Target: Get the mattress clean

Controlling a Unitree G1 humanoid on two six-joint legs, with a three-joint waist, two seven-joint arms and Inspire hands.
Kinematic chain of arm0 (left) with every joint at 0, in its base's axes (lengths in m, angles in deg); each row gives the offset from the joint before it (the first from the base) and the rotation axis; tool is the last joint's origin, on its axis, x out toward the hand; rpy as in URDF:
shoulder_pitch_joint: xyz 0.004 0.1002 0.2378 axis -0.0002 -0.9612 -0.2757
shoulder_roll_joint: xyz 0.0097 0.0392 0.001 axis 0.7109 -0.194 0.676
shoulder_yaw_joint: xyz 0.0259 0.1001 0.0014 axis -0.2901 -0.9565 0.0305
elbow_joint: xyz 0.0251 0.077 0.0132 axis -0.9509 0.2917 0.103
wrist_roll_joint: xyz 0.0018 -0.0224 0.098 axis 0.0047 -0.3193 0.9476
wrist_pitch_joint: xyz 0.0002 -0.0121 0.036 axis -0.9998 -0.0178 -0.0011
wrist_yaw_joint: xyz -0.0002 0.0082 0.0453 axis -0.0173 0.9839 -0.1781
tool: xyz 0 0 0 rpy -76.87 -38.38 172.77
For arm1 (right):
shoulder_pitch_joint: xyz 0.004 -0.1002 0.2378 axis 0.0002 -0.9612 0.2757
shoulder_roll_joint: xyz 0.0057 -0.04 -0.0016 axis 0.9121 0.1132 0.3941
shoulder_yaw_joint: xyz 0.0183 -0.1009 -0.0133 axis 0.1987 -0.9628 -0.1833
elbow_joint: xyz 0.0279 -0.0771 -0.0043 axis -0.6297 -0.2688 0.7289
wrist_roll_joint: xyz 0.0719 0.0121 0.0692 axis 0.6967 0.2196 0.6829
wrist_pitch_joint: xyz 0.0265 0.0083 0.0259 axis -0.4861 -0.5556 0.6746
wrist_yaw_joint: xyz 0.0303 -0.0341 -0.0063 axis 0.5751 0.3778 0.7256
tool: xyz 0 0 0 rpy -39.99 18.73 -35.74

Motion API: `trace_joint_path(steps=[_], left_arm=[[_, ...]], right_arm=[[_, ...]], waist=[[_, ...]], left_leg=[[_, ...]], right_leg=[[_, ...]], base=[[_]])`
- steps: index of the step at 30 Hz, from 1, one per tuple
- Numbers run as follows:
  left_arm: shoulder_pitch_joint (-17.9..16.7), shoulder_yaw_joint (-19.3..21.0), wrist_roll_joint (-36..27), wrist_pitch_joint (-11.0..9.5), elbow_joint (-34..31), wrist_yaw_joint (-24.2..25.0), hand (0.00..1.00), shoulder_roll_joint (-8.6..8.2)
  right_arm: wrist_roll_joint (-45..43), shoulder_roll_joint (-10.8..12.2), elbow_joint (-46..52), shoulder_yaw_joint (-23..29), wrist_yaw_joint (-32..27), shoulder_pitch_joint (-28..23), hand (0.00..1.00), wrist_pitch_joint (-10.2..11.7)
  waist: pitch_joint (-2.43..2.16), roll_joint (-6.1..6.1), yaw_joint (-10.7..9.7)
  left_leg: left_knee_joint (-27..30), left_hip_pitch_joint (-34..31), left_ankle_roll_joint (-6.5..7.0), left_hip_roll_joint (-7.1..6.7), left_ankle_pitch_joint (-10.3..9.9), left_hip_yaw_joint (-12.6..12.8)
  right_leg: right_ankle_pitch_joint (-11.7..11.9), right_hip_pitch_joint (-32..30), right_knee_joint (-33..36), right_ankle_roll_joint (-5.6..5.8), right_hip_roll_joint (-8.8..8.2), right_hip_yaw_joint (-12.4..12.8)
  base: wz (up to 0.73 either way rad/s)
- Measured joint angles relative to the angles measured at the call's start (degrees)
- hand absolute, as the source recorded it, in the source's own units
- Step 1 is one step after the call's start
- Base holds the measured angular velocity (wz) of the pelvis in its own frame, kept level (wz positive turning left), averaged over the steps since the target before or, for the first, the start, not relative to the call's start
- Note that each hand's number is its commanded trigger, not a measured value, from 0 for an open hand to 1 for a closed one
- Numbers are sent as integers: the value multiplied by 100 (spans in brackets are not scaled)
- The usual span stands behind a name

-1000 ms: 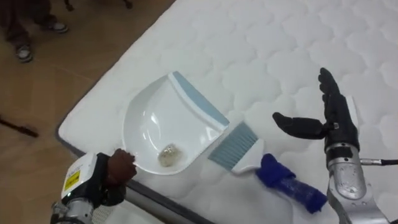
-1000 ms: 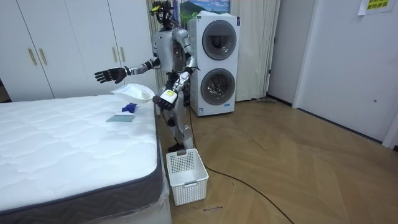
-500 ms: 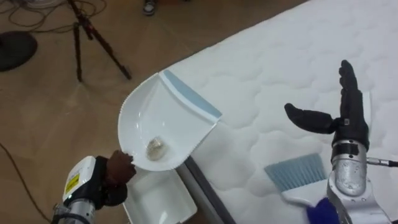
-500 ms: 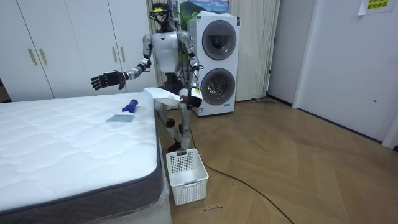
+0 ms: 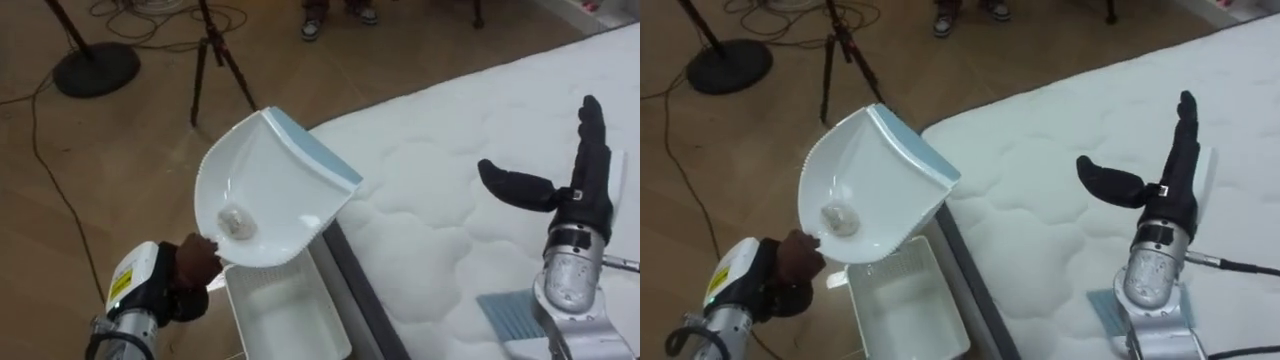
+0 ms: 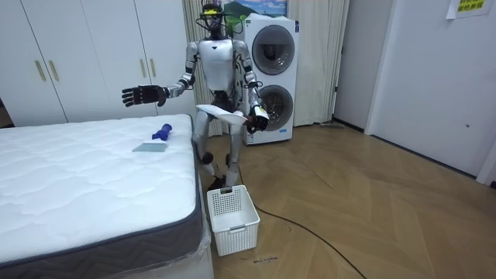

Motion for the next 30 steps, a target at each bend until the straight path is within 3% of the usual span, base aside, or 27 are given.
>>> trace_joint_path(steps=[3,4,7,9,10,11,15,16,17,18,19,20,21,22,23,24,25,27,30], left_arm=[[3,-17,5,-1,10,3,100,1],[24,-81,2,-5,16,3,100,3],[252,-260,10,-9,224,3,100,11],[355,-304,8,-4,403,3,100,12],[381,-305,10,8,465,3,100,28],[387,-304,6,12,496,2,100,32],[388,-375,4,140,640,-13,100,137],[397,-383,4,142,682,-72,100,160],[410,-379,4,144,710,-115,100,175],[477,-377,15,152,816,-174,100,193],[644,-387,22,155,1032,-205,100,181],[745,-404,22,151,1130,-212,100,180],[1039,-503,8,130,1326,-227,100,253],[1256,-630,10,117,1466,-327,100,326],[1284,-682,6,124,1505,-392,100,335],[1280,-750,12,137,1546,-486,100,335],[1284,-825,9,132,1633,-587,100,329],[1346,-867,5,86,1936,-806,100,337],[1416,-838,5,89,2151,-1021,100,429]], right_arm=[[-11,101,-23,-11,-55,-38,0,-1],[-54,98,-47,-20,-123,-50,0,-1],[-103,102,-235,-23,-176,-45,0,0],[-93,101,-286,-25,-172,-14,0,1],[-99,102,-355,-46,-169,32,0,28],[-101,99,-412,-60,-167,63,0,44],[-115,99,-744,-268,-143,338,0,72],[-139,98,-792,-334,-146,367,0,78],[-136,97,-839,-387,-148,411,0,86],[-131,98,-972,-462,-142,488,0,92],[-111,100,-1147,-473,-140,585,0,105],[-90,98,-1236,-461,-136,635,0,111],[-93,121,-1485,-374,-131,729,0,179],[-48,124,-1747,-359,-89,786,0,198],[-21,135,-1835,-366,-49,785,0,196],[3,150,-1896,-372,24,772,0,194],[11,146,-1903,-372,37,837,0,201],[28,141,-2006,-449,30,983,0,286],[25,139,-2082,-514,1,1024,0,348]], waist=[[33,-48,-170],[34,-51,-239],[38,-96,-282],[40,-116,-160],[58,-149,-92],[58,-150,-36],[64,-180,104],[48,-249,170],[60,-288,168],[68,-365,167],[91,-404,108],[97,-408,51],[144,-365,-47],[155,-387,0],[144,-402,4],[138,-416,9],[137,-414,38],[135,-366,145],[139,-257,146]], left_leg=[[53,11,42,-304,84,-762],[70,-16,-26,-372,127,-1053],[24,-44,-156,-488,208,-1540],[-11,-35,-194,-556,220,-1690],[-44,-32,-368,-590,209,-1751],[-74,-34,-427,-594,211,-1780],[-275,-46,-505,-601,212,-1949],[-319,-46,-547,-606,219,-1933],[-318,-55,-580,-615,204,-1909],[-271,-137,-722,-609,119,-1728],[-147,-273,-947,-524,3,-1321],[67,-407,-867,-358,-124,-823],[967,-956,-542,260,-526,-215],[1651,-1341,-555,644,-811,-102],[1814,-1407,-452,676,-876,-32],[1893,-1451,-420,637,-931,4],[1829,-1438,-371,580,-903,131],[1675,-1387,-249,485,-836,246],[1567,-1472,-191,391,-803,241]], right_leg=[[0,-490,-293,6,293,696],[30,-620,-504,15,441,956],[305,-782,-947,41,709,1402],[426,-768,-1209,33,772,1508],[524,-744,-1418,13,798,1539],[572,-732,-1531,-10,832,1542],[940,-747,-1994,-186,1066,1629],[1109,-719,-2087,-217,1092,1649],[1272,-673,-2132,-222,1085,1631],[1401,-551,-2311,-239,1059,1592],[1332,-453,-2424,-301,1006,1433],[1280,-449,-2409,-321,978,1344],[997,-598,-2047,-299,1027,1343],[550,-908,-1338,-193,1017,1330],[395,-1018,-1064,-120,981,1311],[267,-1200,-759,-3,815,1242],[246,-1320,-686,13,701,1311],[171,-1399,-664,-22,601,1381],[103,-1574,-532,-84,494,1300]], base=[[66],[89],[94],[54],[36],[25],[16],[4],[5],[36],[52],[98],[98],[87],[56],[35],[25],[-19],[-5]])
